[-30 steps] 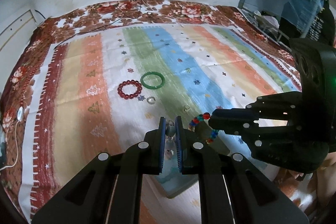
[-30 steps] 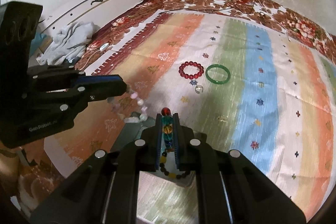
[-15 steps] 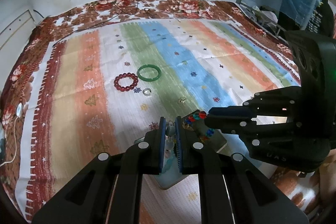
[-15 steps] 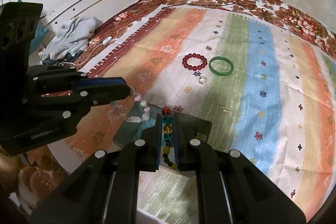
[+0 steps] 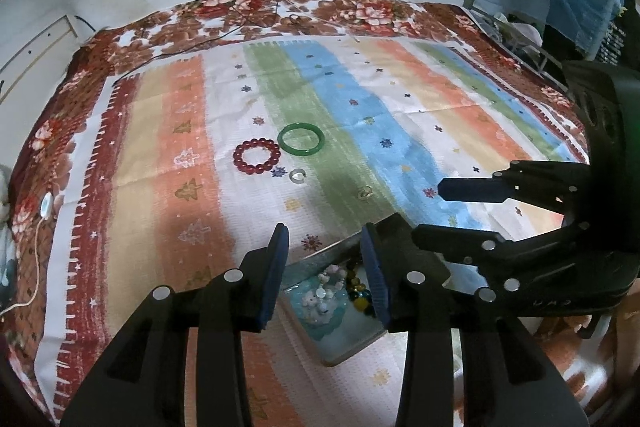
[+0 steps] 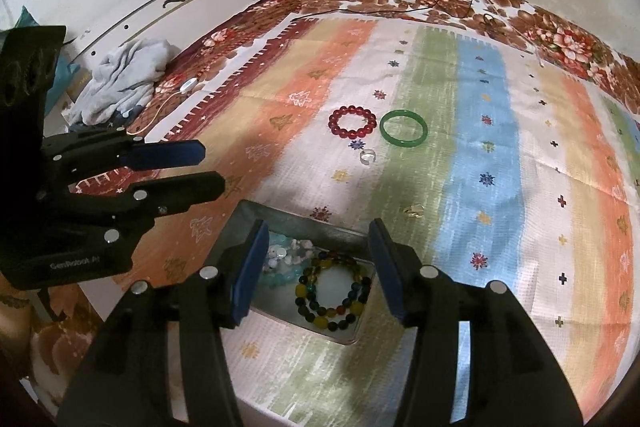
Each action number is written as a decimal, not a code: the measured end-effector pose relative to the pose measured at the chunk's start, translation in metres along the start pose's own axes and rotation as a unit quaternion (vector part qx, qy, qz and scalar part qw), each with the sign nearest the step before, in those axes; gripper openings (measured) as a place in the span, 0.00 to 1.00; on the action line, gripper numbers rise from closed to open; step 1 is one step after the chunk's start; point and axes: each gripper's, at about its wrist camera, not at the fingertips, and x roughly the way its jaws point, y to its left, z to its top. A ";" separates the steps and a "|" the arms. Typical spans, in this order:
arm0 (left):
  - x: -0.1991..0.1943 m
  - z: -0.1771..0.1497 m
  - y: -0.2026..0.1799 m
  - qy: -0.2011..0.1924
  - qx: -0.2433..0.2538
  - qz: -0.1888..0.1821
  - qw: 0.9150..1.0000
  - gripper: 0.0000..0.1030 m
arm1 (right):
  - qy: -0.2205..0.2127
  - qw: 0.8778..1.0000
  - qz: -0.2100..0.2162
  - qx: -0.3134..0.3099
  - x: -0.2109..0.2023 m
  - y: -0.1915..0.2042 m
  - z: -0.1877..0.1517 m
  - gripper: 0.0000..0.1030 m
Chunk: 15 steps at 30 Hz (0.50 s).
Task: Organize jewelry
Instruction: 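Withdraw both grippers and move toward the red bead bracelet and green bangle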
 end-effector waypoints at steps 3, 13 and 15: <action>0.001 0.001 0.003 0.000 -0.002 0.005 1.000 0.39 | -0.003 1.000 -0.002 0.007 0.000 -0.005 0.002 0.51; 0.018 0.011 0.026 0.009 -0.027 0.028 0.999 0.50 | -0.011 0.999 -0.023 0.040 0.008 -0.029 0.012 0.51; 0.021 0.016 0.030 0.008 -0.031 0.031 0.999 0.51 | -0.012 0.999 -0.025 0.043 0.009 -0.032 0.014 0.51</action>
